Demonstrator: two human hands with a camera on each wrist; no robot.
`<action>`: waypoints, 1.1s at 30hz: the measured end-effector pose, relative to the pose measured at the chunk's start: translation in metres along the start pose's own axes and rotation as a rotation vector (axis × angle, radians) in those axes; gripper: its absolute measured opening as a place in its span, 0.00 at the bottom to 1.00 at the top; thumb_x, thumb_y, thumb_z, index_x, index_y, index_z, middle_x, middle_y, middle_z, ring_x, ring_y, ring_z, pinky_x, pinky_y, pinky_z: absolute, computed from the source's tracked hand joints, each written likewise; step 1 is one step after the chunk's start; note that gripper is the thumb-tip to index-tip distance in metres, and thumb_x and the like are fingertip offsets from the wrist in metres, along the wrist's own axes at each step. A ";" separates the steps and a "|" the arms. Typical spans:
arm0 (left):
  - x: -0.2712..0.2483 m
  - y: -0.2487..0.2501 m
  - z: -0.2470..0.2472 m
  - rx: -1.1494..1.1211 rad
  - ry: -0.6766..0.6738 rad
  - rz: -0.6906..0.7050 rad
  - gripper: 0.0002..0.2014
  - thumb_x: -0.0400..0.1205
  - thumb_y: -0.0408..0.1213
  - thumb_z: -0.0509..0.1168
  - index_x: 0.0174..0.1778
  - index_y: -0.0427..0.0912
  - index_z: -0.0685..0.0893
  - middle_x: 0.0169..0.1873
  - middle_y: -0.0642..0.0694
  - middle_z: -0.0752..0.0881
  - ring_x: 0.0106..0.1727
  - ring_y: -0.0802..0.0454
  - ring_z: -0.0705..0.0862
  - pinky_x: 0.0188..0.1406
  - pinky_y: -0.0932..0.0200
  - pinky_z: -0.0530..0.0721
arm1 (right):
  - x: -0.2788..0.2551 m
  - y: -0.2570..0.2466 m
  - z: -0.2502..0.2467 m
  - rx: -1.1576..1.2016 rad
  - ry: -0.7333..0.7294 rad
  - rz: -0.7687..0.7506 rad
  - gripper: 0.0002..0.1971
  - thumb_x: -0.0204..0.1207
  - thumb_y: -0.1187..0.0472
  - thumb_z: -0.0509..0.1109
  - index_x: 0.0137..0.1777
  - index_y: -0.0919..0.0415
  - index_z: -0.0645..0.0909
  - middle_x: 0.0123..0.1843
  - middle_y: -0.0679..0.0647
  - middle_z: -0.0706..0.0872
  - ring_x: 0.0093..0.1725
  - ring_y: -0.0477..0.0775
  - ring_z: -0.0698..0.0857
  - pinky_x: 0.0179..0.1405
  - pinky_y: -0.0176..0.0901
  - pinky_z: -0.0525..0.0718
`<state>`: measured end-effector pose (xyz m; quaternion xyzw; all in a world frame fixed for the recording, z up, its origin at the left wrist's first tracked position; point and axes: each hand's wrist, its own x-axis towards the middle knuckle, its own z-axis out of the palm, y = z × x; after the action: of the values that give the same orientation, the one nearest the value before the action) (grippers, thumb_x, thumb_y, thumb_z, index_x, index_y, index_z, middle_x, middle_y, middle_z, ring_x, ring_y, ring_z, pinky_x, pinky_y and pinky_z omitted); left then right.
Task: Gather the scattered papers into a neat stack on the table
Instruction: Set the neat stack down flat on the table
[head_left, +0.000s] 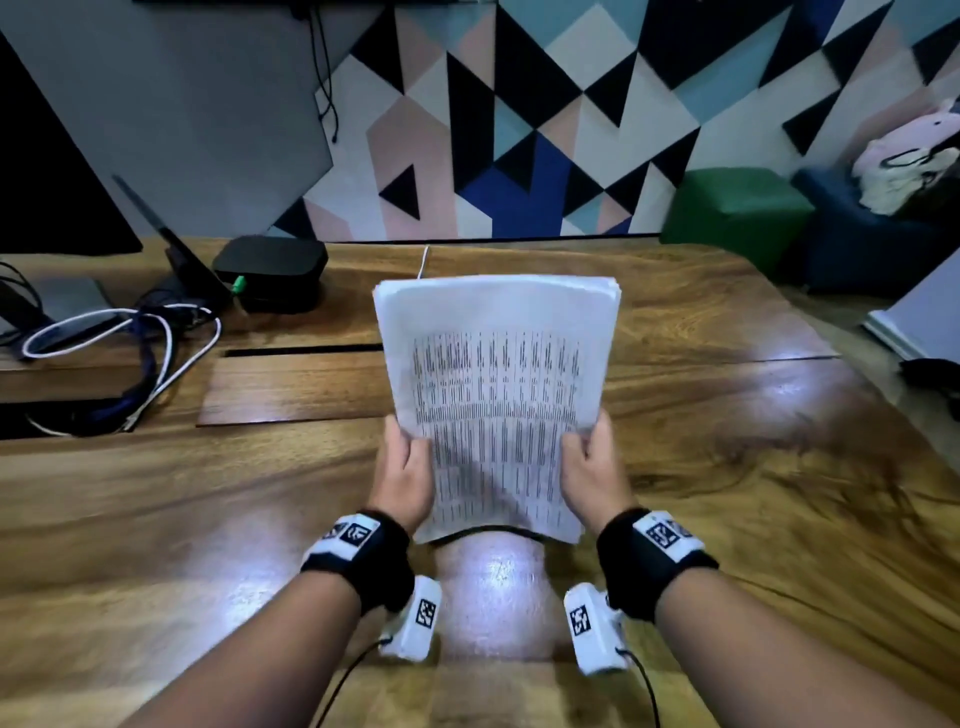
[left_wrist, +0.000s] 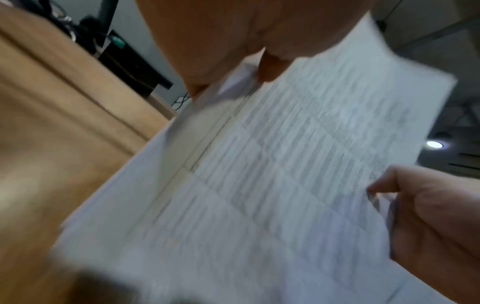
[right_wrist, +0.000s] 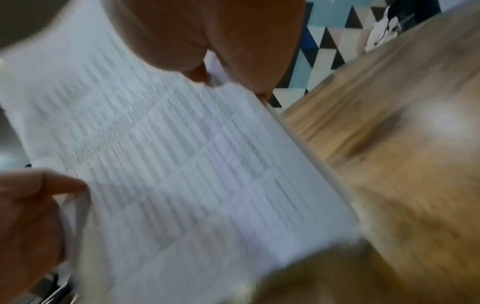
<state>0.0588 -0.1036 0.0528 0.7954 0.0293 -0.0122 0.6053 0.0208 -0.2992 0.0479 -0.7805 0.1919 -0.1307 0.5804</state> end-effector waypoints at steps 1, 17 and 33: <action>0.006 0.004 -0.004 0.041 -0.055 -0.042 0.05 0.83 0.34 0.54 0.51 0.46 0.73 0.47 0.51 0.82 0.51 0.50 0.81 0.46 0.55 0.76 | 0.006 -0.005 -0.003 -0.080 -0.029 0.033 0.06 0.81 0.63 0.57 0.54 0.57 0.72 0.41 0.54 0.81 0.37 0.51 0.79 0.38 0.47 0.79; -0.020 -0.066 0.004 0.505 -0.388 -0.597 0.08 0.81 0.31 0.59 0.36 0.35 0.78 0.32 0.44 0.80 0.29 0.50 0.77 0.32 0.59 0.73 | -0.021 0.055 -0.004 -0.623 -0.429 0.551 0.14 0.79 0.61 0.62 0.61 0.63 0.81 0.48 0.55 0.85 0.39 0.54 0.82 0.37 0.37 0.78; -0.065 -0.089 -0.025 0.470 -0.228 -0.653 0.13 0.81 0.29 0.60 0.29 0.40 0.77 0.39 0.40 0.81 0.42 0.45 0.80 0.47 0.52 0.85 | -0.059 0.072 -0.036 -0.729 -0.376 0.606 0.12 0.79 0.64 0.58 0.35 0.62 0.76 0.42 0.58 0.83 0.43 0.60 0.83 0.41 0.41 0.78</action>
<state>-0.0118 -0.0579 -0.0229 0.8544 0.2092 -0.2979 0.3709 -0.0577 -0.3213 -0.0093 -0.8516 0.3350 0.2620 0.3065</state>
